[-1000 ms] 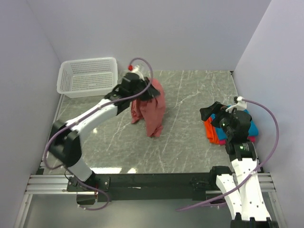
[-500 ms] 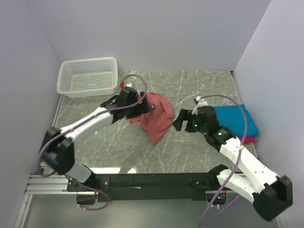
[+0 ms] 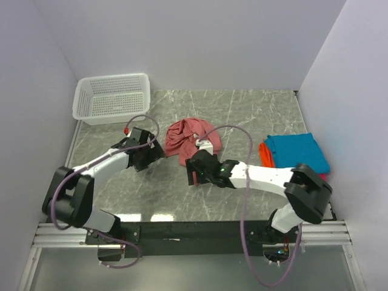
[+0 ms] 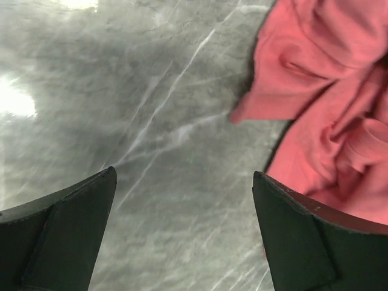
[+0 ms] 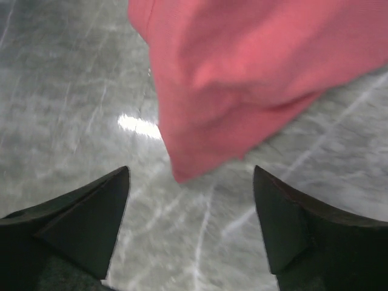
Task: Fold and stack the t-shirts
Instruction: Flatten the tshirt out
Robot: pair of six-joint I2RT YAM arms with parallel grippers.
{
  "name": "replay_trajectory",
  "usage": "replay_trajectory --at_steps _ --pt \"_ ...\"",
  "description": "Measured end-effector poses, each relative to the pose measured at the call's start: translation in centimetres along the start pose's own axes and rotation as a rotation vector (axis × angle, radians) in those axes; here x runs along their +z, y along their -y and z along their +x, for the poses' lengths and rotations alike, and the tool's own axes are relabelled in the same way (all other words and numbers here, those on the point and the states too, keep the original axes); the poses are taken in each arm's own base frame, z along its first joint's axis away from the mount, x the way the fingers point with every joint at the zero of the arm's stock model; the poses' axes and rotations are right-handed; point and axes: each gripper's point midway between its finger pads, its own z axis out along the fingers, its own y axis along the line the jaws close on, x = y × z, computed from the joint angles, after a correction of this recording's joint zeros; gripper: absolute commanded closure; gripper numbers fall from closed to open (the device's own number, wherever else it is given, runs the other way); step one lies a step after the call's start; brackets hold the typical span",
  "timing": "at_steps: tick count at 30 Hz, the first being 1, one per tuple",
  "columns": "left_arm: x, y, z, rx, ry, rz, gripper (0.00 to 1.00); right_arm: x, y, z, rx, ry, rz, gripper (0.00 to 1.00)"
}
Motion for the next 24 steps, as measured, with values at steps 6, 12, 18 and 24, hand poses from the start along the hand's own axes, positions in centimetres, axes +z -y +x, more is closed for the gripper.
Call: replay_trajectory --at_steps 6,12,18,24 --pt "2.7 0.9 -0.1 -0.006 -0.041 0.009 0.01 2.6 -0.6 0.0 -0.003 0.012 0.103 0.33" --pt "4.2 2.9 -0.9 -0.001 -0.045 0.058 0.09 3.1 0.8 0.8 0.01 -0.005 0.179 0.72" --pt "6.2 4.9 -2.2 0.018 -0.037 0.083 0.26 2.3 1.9 0.4 0.025 0.016 0.233 1.0" --pt "8.1 6.3 -2.7 0.051 -0.039 0.089 0.79 -0.5 2.0 -2.1 0.075 0.101 0.22 1.0"
